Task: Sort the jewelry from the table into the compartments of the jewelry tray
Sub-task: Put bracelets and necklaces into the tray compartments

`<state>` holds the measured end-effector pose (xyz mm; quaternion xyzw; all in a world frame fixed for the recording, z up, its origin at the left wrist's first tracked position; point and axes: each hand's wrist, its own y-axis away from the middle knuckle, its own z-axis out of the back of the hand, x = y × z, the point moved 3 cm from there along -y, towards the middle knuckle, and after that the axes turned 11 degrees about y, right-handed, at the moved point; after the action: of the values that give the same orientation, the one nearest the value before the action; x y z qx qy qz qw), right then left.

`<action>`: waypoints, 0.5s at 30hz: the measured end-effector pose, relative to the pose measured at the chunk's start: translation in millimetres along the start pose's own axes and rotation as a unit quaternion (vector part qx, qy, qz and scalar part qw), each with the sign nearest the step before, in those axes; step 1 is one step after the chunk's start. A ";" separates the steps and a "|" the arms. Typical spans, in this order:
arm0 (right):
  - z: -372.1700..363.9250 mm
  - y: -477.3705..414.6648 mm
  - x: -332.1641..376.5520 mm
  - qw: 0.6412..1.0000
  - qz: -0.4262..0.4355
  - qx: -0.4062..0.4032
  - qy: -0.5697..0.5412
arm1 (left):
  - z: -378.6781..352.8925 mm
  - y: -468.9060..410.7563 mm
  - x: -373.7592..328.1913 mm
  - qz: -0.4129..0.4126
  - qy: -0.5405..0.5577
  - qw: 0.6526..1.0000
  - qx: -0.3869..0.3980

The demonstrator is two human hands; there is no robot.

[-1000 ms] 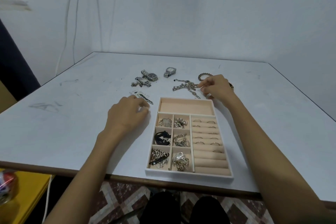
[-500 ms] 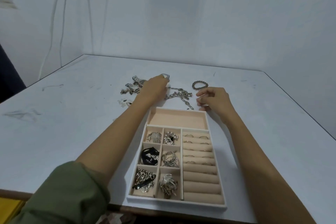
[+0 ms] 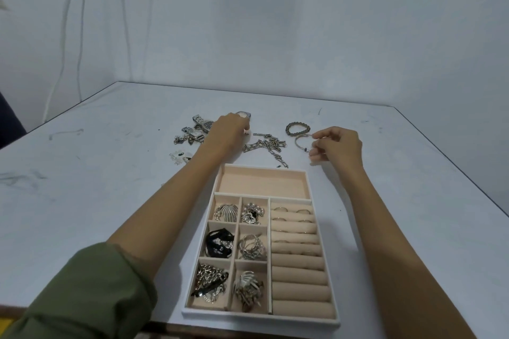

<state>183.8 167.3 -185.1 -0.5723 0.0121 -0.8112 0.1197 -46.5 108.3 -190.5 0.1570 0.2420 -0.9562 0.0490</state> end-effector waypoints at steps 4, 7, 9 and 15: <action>7.3 -8.1 -5.5 0.991 0.015 -0.072 0.111 | 4.0 6.3 5.0 0.022 0.019 0.999 -0.012; 12.5 -7.5 -5.3 0.958 0.027 -0.100 0.267 | 9.7 9.9 6.4 0.040 0.037 0.998 -0.016; 15.6 -8.2 -7.8 0.947 0.033 -0.106 0.301 | 15.3 13.4 9.3 0.052 0.065 0.996 -0.022; 16.2 -12.1 -19.1 0.939 0.036 -0.089 0.329 | 37.1 40.9 8.8 0.053 0.142 0.986 -0.074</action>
<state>202.7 185.0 -195.4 -0.2813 0.1439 -0.9448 0.0866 -58.2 54.4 -180.8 0.2999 0.3078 -0.8997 0.0760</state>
